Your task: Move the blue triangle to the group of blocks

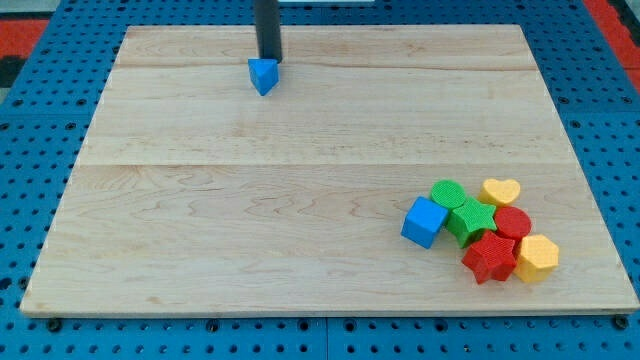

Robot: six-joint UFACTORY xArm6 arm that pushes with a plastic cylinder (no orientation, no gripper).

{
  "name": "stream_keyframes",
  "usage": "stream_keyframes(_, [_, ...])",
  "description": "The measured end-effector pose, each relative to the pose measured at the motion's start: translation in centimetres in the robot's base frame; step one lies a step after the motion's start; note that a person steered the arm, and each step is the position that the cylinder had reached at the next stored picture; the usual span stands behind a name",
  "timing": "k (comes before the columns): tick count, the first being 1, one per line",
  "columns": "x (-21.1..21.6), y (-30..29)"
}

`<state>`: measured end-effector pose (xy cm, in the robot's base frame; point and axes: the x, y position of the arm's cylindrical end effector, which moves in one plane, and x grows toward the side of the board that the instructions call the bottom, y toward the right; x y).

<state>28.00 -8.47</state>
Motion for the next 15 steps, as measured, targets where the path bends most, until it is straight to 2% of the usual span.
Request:
stream_keyframes(1, [5.4, 3.3])
stream_keyframes(2, [6.4, 0.7])
stream_keyframes(3, [1.7, -4.3])
stream_keyframes(4, [2.0, -10.3])
stream_keyframes(5, [5.9, -5.4])
stream_keyframes(6, [6.5, 6.2])
stream_keyframes(7, [6.4, 13.1])
stream_keyframes(8, [2.1, 12.0])
stream_keyframes(9, [5.2, 19.6])
stream_keyframes(10, [11.1, 23.4])
stream_keyframes(12, [11.7, 17.1])
stream_keyframes(13, [14.5, 14.5])
stream_keyframes(14, [17.0, 18.3])
stream_keyframes(15, [14.0, 15.7])
